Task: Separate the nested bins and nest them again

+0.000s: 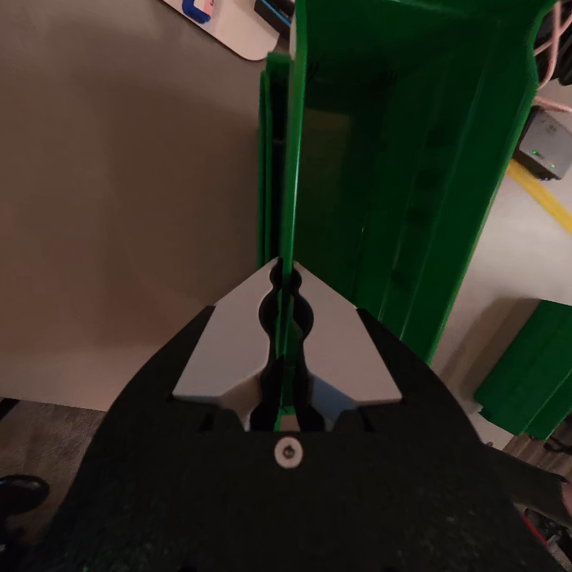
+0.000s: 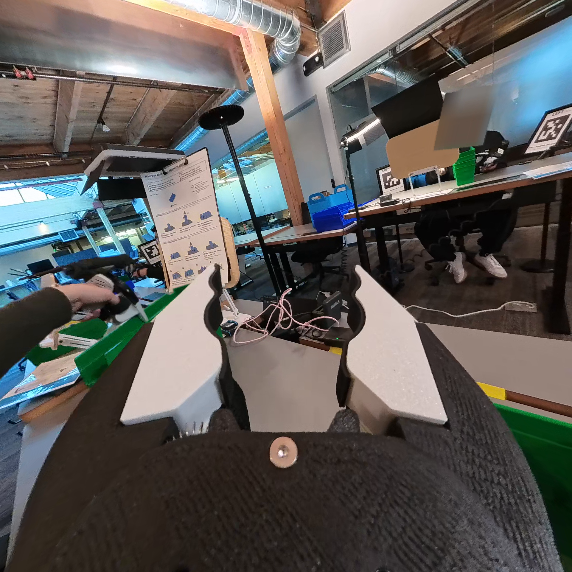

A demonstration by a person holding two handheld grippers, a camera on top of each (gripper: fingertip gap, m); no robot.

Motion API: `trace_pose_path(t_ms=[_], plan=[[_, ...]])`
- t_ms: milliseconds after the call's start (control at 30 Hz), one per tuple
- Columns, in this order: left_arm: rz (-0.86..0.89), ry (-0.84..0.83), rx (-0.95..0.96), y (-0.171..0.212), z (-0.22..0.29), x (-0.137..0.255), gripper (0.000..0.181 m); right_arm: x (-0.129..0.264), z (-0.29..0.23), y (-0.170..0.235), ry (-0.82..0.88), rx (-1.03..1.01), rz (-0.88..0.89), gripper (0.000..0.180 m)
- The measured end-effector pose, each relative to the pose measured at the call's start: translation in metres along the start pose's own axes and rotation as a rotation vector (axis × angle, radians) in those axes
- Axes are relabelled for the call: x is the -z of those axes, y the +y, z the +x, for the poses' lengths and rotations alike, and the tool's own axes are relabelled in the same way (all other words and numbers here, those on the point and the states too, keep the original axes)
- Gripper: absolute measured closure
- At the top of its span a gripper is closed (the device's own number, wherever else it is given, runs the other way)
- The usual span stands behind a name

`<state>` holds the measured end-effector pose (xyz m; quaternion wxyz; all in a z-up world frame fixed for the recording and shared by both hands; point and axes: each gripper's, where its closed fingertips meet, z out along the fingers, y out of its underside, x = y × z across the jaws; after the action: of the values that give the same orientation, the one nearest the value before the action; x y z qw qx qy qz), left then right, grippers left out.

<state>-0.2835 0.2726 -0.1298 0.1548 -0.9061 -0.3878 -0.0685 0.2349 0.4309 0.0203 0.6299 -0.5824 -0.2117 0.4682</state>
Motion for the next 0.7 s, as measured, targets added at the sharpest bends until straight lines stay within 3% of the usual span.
trace_pose_path(t_ms=[533, 700], plan=[[0.038, -0.113, -0.057, -0.001, -0.009, -0.057, 0.181, -0.008, -0.004, 0.008, -0.013, 0.001, -0.034, 0.098], [0.035, -0.137, -0.116, -0.002, -0.006, -0.06, 0.176, -0.009, -0.005, 0.008, -0.014, 0.008, -0.035, 0.095]])
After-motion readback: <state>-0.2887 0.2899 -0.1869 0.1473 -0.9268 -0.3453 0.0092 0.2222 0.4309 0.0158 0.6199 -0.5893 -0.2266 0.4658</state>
